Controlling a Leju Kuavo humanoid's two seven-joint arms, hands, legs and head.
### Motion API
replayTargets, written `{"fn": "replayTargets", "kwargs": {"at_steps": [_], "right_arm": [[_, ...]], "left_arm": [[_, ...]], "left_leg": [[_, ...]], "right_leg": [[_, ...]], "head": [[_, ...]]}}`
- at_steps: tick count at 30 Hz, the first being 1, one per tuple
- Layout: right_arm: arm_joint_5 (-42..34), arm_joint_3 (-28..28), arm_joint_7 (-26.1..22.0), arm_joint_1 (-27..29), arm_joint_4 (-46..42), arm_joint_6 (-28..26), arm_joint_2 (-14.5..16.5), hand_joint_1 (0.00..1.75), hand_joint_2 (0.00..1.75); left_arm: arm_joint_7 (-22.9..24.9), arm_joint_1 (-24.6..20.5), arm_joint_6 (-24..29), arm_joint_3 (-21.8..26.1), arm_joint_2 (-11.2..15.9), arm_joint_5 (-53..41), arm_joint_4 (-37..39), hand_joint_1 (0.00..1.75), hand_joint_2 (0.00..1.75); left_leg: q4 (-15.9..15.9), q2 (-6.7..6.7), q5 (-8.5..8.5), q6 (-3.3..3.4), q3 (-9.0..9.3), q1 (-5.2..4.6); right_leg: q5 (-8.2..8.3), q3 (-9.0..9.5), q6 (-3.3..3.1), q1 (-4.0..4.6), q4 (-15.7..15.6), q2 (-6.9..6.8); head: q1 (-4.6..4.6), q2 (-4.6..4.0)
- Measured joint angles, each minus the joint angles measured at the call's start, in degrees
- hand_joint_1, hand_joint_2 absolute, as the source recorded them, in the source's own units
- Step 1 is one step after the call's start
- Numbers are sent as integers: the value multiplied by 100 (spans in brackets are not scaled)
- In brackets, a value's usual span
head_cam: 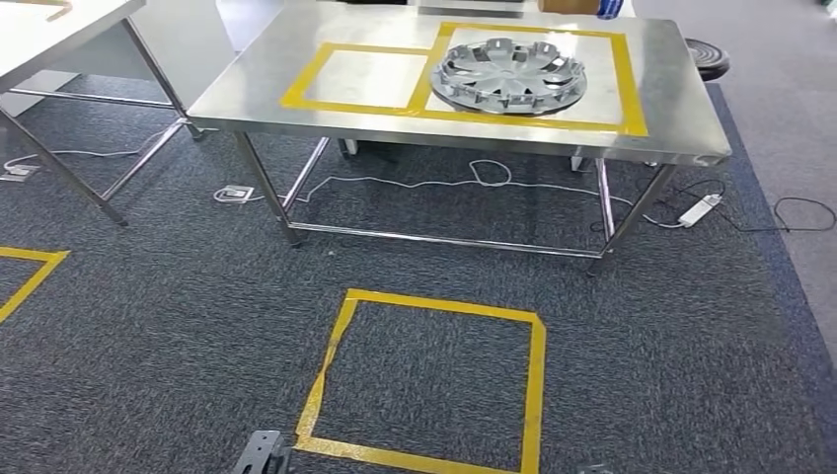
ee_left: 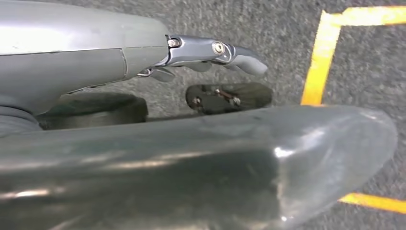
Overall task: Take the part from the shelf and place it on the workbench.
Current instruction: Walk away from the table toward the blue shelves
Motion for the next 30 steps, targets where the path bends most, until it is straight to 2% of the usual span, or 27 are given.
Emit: {"fn": "replayTargets", "kwargs": {"at_steps": [1,2,3,4,5,6,7,8,9,10,11,12,13,14,16,17,18,20,21,22,23,24,25,27,28,29,30], "right_arm": [[-1,-4,-7,-1,1,9,1,0,0],[-19,-10,-17,-7,2,35,1,0,0],[-55,-23,-33,-11,3,79,2,0,0],[-102,-42,-55,-13,4,136,2,0,0],[-152,-62,-86,-12,5,201,3,0,0],[-196,-86,-121,-8,5,262,3,0,0],[-225,-109,-152,-2,6,310,4,0,0],[-246,-132,-180,2,7,345,4,0,0],[-262,-156,-199,3,7,367,4,0,0],[-267,-179,-208,2,7,376,3,0,0],[-270,-196,-213,-2,6,380,3,0,0],[-268,-209,-216,-9,5,383,2,0,0],[-264,-217,-221,-19,5,386,2,0,0],[-259,-222,-225,-24,4,388,2,0,0],[-250,-234,-226,-1,5,392,1,0,0],[-247,-243,-218,23,5,396,0,0,0],[-244,-250,-209,41,7,403,-1,0,0],[-238,-257,-197,40,9,425,-1,0,0],[-234,-257,-198,30,10,436,0,0,0],[-231,-257,-199,26,10,444,1,0,0],[-227,-258,-201,30,11,448,2,0,0],[-225,-261,-201,36,11,449,2,0,0],[-223,-265,-201,41,11,450,2,0,0],[-221,-274,-203,25,11,451,3,0,0],[-220,-277,-205,14,12,452,3,0,0],[-220,-280,-207,7,13,452,3,0,0],[-220,-284,-209,8,13,453,3,0,0]], "left_arm": [[4,-2,-1,-1,-2,-14,0,0,0],[12,0,18,-1,-4,-30,0,0,0],[21,7,58,-1,-4,-44,0,0,0],[33,10,109,-1,-3,-54,0,0,0],[58,10,168,-1,-2,-59,0,0,0],[99,7,220,-1,0,-61,0,0,0],[151,5,258,-1,4,-62,0,0,0],[201,6,287,0,10,-62,0,0,0],[243,9,304,1,17,-62,0,0,0],[266,12,305,1,24,-62,0,0,0],[270,13,297,1,27,-62,0,0,0],[266,14,287,1,30,-60,0,0,0],[251,12,275,1,28,-58,0,0,0],[233,10,264,1,27,-55,0,0,0],[209,11,254,1,23,-51,0,0,0],[199,15,253,1,21,-47,0,0,0],[188,21,253,2,19,-42,0,0,0],[164,33,253,3,22,-7,0,0,0],[156,39,253,4,25,10,0,0,0],[149,44,253,6,28,26,0,0,0],[144,46,253,8,30,32,0,0,0],[140,47,253,9,30,33,0,0,0],[136,47,253,9,29,33,0,0,0],[130,41,253,9,28,33,0,0,0],[127,36,253,9,28,33,0,0,0],[125,30,253,9,29,33,0,0,0],[123,26,253,9,29,33,0,0,0]], "left_leg": [[7,-5,11,-33,-18,9],[63,-13,-75,-72,-63,15],[202,-20,-271,-110,-127,22],[450,-26,-559,-144,-217,32],[790,-28,-872,-174,-321,40],[1180,-28,-1094,-194,-418,49],[1512,-28,-1163,-208,-481,56],[1711,-28,-1083,-216,-476,64],[1728,-34,-904,-218,-384,72],[1533,-68,-718,-217,-190,82],[1174,-167,-630,-211,105,96],[725,-278,-651,-192,432,110],[333,-378,-747,-165,692,122],[69,-436,-850,-134,856,125],[-59,-361,-911,-51,884,119],[-47,-299,-883,-6,863,117],[-45,-231,-850,42,840,118],[-44,-87,-784,103,773,110],[-42,-11,-754,113,735,101],[-39,65,-729,111,700,95],[-37,138,-709,103,676,92],[-35,207,-695,94,663,91],[-34,274,-687,82,660,91],[-27,390,-684,43,665,70],[-20,436,-682,18,666,54],[-15,478,-678,-11,663,39],[-14,520,-670,-40,658,32]], "right_leg": [[44,-62,-40,-3,3,-4],[91,-117,-89,-11,-6,-8],[153,-187,-133,-24,-17,-12],[220,-265,-162,-35,-24,-8],[292,-343,-178,-36,-22,4],[367,-427,-178,-38,-17,17],[442,-513,-169,-40,-13,38],[518,-602,-156,-42,-7,62],[591,-695,-139,-47,0,99],[656,-780,-117,-54,10,145],[714,-857,-90,-59,25,197],[761,-927,-61,-55,57,252],[810,-990,-31,-48,95,309],[860,-1040,0,-43,119,366],[949,-1114,61,-52,135,455],[921,-1153,89,-58,171,419],[808,-1227,115,-61,314,336],[365,-1498,156,-63,1000,118],[137,-1650,173,-68,1434,60],[-17,-1740,186,-72,1769,32],[-67,-1718,192,-75,1899,16],[-11,-1562,190,-77,1769,-5],[119,-1293,183,-77,1418,-50],[320,-734,141,-59,563,-287],[361,-581,104,-45,304,-366],[359,-532,64,-27,195,-411],[373,-551,14,-13,199,-357]], "head": [[10,1],[9,1],[-11,1],[-27,1],[-43,1],[-54,1],[-52,1],[-53,1],[-53,1],[-52,1],[-54,1],[-52,1],[-52,1],[-51,1],[-49,1],[-41,1],[-23,1],[13,1],[23,1],[22,1],[22,1],[23,1],[23,1],[20,1],[15,1],[12,1],[7,1]]}}
